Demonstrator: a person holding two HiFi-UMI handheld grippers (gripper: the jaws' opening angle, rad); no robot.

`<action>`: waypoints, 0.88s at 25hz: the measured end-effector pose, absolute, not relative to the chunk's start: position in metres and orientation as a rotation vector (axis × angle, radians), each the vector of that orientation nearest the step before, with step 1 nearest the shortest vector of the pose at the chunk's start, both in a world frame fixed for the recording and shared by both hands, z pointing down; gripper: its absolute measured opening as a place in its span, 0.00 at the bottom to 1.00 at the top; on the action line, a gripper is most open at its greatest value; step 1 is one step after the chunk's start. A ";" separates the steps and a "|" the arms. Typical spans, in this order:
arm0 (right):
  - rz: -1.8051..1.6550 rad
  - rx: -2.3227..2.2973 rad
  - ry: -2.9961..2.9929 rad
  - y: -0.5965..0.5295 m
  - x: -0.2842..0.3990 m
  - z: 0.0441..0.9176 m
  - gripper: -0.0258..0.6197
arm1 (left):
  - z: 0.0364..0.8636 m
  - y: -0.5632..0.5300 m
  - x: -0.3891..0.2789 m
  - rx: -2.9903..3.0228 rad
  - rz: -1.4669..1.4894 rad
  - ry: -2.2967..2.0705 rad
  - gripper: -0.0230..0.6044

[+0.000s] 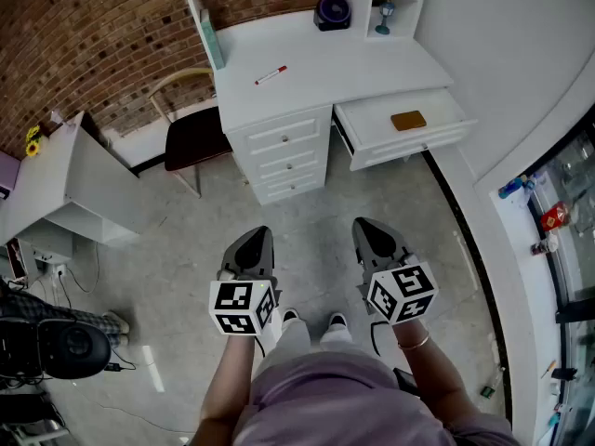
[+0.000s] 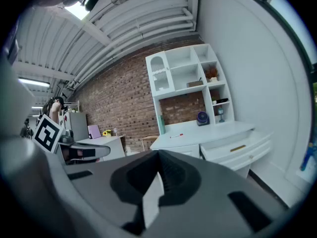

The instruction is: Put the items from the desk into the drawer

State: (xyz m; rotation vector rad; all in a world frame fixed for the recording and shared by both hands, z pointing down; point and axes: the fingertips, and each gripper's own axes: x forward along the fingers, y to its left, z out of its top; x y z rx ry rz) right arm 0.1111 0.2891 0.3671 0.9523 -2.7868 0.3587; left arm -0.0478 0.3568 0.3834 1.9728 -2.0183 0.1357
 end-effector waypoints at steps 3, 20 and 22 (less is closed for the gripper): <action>0.341 0.973 -2.776 0.285 0.093 0.368 0.04 | 0.383 0.350 -0.066 1.994 0.139 -2.004 0.03; 0.398 1.138 -2.710 0.282 0.058 0.382 0.04 | 0.399 0.328 -0.129 2.051 0.146 -1.916 0.10; 0.397 1.138 -2.719 0.273 0.053 0.381 0.04 | 0.401 0.318 -0.135 2.048 0.139 -1.913 0.12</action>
